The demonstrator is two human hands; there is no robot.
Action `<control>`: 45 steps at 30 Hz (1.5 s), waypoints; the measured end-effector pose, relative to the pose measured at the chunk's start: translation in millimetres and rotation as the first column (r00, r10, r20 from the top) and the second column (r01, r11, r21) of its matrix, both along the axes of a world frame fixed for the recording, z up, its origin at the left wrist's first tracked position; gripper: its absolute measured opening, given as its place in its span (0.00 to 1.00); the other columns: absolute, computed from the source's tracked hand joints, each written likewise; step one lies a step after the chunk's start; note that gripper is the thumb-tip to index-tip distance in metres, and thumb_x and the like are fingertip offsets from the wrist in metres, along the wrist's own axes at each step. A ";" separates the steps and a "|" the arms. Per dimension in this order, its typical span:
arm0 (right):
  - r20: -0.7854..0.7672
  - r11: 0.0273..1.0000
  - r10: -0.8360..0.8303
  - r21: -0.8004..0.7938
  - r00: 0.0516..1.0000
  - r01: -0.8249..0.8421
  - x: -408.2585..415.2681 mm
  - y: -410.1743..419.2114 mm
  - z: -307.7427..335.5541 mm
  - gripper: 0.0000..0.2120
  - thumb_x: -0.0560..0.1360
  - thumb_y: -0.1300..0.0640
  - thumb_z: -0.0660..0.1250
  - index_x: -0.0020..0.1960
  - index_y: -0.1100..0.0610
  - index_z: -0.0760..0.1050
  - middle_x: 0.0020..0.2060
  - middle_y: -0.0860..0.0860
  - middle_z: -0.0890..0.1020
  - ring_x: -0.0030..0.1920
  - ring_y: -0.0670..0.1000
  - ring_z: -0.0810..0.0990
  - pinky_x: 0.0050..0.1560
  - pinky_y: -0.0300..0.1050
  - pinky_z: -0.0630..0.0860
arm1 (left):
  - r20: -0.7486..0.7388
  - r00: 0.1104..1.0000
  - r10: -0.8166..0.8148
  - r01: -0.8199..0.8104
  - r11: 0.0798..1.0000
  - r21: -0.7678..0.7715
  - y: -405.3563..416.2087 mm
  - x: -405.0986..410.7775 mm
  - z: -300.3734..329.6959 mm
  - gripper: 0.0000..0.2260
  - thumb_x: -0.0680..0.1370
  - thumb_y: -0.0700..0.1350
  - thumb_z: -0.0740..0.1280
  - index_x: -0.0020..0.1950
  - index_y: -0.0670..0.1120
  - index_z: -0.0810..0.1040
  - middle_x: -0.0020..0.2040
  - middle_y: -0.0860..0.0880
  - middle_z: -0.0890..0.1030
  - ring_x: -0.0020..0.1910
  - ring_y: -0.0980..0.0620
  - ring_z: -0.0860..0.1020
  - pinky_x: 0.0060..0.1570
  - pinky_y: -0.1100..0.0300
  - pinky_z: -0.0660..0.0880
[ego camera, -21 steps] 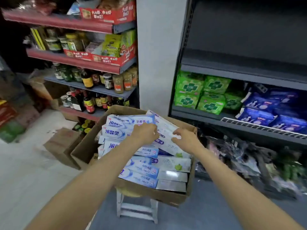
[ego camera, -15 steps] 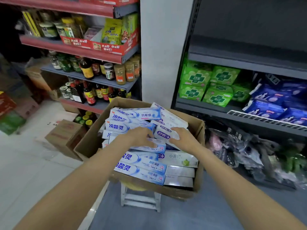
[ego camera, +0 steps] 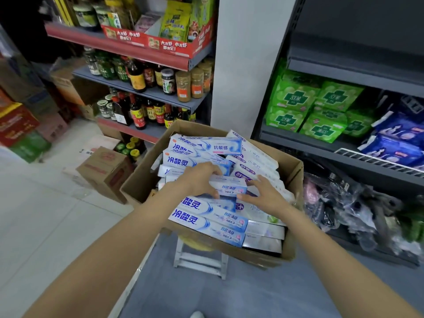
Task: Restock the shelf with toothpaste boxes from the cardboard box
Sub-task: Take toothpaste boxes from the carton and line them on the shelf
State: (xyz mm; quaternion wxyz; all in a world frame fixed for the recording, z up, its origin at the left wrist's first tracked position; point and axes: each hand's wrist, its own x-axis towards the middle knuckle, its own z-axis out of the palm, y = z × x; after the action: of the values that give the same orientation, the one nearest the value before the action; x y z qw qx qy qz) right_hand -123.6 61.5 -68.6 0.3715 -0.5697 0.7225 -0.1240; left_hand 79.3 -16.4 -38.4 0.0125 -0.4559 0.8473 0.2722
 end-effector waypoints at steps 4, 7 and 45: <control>-0.034 0.991 -0.067 -0.117 0.997 0.063 14.2 15.2 -9.1 0.24 0.72 0.49 0.70 0.65 0.55 0.71 0.76 0.56 0.53 0.76 0.52 0.50 0.72 0.45 0.55 | -0.031 0.998 0.055 -0.060 0.974 -0.220 16.7 6.0 7.0 0.27 0.69 0.52 0.74 0.65 0.53 0.68 0.62 0.52 0.71 0.63 0.50 0.68 0.60 0.51 0.60; 0.109 0.991 -0.055 -0.118 0.993 0.068 27.6 29.6 -8.0 0.22 0.71 0.47 0.71 0.61 0.56 0.72 0.75 0.53 0.51 0.76 0.51 0.50 0.71 0.45 0.56 | 0.022 1.000 0.004 0.005 0.912 -0.411 28.7 13.1 8.2 0.26 0.73 0.53 0.70 0.68 0.54 0.65 0.64 0.53 0.68 0.64 0.51 0.66 0.59 0.54 0.58; 0.813 0.658 -0.387 -0.086 0.434 0.748 -160.3 90.0 140.7 0.06 0.74 0.57 0.68 0.47 0.60 0.78 0.43 0.57 0.82 0.36 0.51 0.80 0.34 0.45 0.81 | -0.491 0.871 -0.014 0.046 0.998 0.052 48.3 -204.4 144.1 0.15 0.75 0.53 0.66 0.56 0.48 0.67 0.53 0.51 0.75 0.53 0.49 0.75 0.49 0.56 0.70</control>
State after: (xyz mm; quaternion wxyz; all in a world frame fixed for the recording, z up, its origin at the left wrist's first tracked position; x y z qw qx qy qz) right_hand -283.8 151.5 72.0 0.4238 -0.2474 0.6107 -0.6215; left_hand -125.1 31.9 105.8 -0.1842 -0.3581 0.8209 0.4049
